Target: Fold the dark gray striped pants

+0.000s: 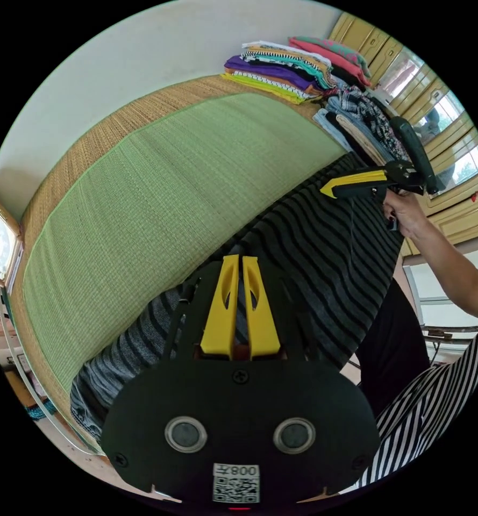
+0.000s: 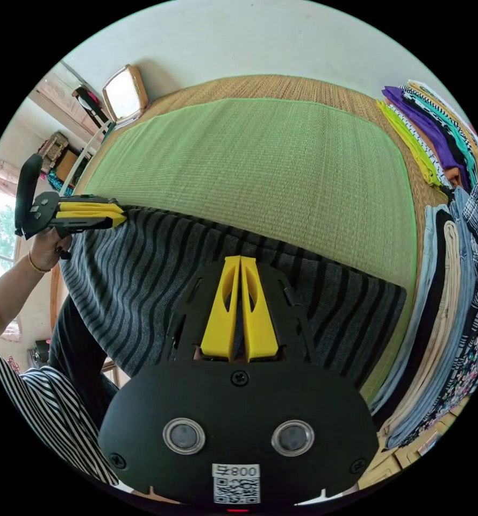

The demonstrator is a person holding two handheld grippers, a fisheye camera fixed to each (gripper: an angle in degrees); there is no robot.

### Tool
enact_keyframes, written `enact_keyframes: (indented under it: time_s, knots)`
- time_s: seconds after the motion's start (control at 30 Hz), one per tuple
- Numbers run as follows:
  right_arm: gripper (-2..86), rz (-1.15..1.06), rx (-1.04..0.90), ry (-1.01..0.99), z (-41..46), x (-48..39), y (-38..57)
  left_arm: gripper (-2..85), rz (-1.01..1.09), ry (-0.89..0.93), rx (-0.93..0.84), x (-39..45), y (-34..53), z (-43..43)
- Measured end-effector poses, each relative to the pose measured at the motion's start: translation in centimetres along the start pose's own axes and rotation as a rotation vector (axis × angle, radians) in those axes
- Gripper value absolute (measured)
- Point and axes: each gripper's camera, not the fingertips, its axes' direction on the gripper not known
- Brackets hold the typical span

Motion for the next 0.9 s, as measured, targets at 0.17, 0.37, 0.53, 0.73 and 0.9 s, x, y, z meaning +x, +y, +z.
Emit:
enact_keyframes:
  time_s: [0.17,0.37,0.53,0.73,0.9]
  knots:
    - [0.3,0.003,0.110,-0.038,-0.4,-1.0,-2.7,1.1,-0.038,-0.014,0.039,-1.6,2.3,-0.7]
    - [4.0,-0.003,0.020,-0.035,3.6,-2.3,-5.7,1.2,-0.115,0.008,-0.022,-4.2,4.5,1.6]
    - [5.4,-0.029,-0.027,0.035,7.2,-3.7,-7.6,1.3,-0.107,-0.014,-0.005,-5.2,6.9,1.2]
    - [0.3,-0.010,-0.043,0.063,9.6,-4.2,-9.9,1.0,-0.194,-0.062,0.138,-7.1,12.4,-2.5]
    - [-0.3,0.046,0.003,0.040,10.7,-4.1,-10.7,0.4,-0.386,-0.156,0.121,-12.1,18.7,-4.4]
